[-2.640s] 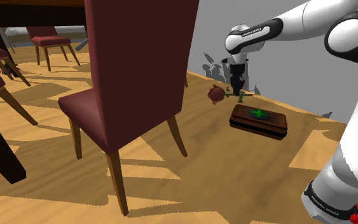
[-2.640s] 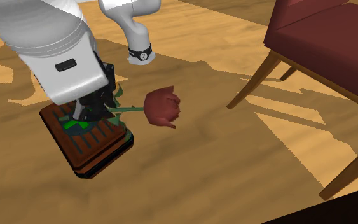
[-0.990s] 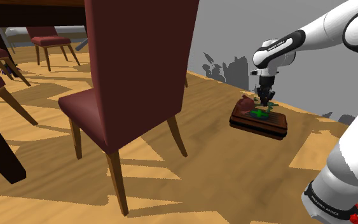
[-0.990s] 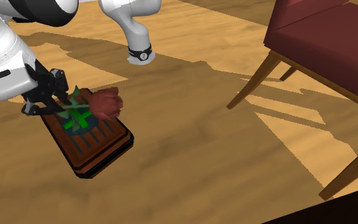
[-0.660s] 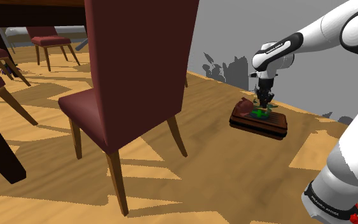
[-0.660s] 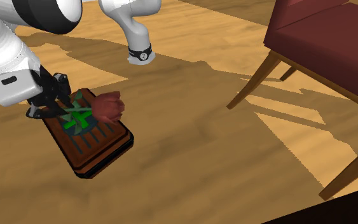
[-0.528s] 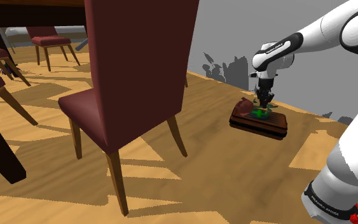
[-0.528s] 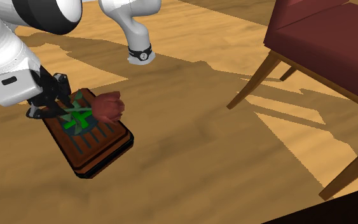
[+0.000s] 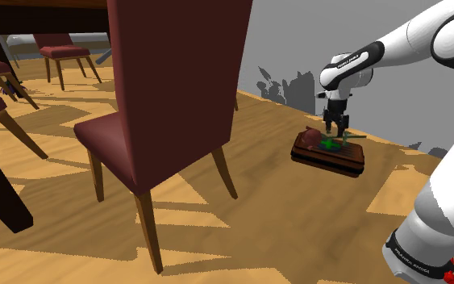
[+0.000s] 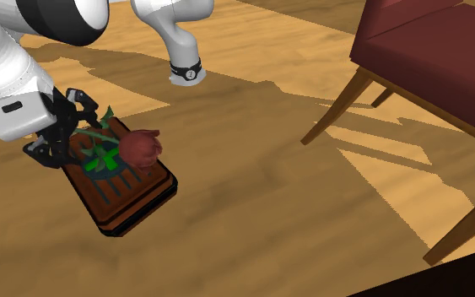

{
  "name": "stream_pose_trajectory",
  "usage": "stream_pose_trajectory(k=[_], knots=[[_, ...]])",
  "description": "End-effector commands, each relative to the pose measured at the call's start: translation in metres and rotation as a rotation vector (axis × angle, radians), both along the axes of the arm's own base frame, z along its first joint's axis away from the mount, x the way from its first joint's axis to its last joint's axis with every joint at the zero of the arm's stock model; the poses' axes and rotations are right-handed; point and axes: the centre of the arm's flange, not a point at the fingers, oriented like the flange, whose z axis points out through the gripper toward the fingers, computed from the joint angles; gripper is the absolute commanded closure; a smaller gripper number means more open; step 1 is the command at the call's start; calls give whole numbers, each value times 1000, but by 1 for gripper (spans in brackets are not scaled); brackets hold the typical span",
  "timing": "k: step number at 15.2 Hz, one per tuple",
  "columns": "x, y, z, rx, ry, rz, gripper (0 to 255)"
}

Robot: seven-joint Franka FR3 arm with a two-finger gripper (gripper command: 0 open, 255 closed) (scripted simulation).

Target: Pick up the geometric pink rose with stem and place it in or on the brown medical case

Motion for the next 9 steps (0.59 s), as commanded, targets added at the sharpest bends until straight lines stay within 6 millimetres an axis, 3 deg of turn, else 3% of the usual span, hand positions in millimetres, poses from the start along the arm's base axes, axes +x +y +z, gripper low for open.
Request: stream_pose_trajectory(k=[1, 4, 9], knots=[[3, -1, 13, 0, 0, 0, 0], [10, -3, 49, 0, 0, 0, 0], [10, -3, 49, 0, 0, 0, 0]])
